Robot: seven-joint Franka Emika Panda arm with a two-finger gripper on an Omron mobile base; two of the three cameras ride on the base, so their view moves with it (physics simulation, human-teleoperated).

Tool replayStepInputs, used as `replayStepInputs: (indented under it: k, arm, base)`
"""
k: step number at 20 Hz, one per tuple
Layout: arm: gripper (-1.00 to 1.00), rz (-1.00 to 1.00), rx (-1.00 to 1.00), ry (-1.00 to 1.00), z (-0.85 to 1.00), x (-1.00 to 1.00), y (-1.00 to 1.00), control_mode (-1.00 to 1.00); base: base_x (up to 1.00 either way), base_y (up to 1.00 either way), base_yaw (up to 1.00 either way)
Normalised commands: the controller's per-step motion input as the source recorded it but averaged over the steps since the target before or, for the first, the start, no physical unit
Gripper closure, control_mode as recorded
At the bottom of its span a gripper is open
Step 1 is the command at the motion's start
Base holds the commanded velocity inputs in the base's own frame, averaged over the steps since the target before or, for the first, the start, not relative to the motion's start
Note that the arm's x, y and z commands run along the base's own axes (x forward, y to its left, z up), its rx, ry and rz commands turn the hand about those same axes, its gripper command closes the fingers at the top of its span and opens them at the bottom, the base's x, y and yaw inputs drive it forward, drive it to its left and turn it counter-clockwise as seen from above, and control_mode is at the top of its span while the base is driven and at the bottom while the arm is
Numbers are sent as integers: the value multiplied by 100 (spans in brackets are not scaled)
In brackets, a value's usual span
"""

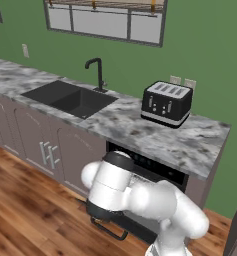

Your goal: Open the dishwasher door and pull out the top rack.

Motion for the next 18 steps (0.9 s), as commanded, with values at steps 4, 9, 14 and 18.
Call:
replayStepInputs:
  k: [4,9,14,18]
  arm:
    - [-100,10,-18,-15,-1,-5,1,-100]
    - [-100,7,-17,-15,-25,0,0,-100]
    - [-100,3,-11,-4,-42,0,-6,-100]
    - [-100,0,-8,0,-19,25,-3,-100]
  base:
    - [0,0,0]
    - [0,0,0]
    - [0,0,0]
    - [0,0,0]
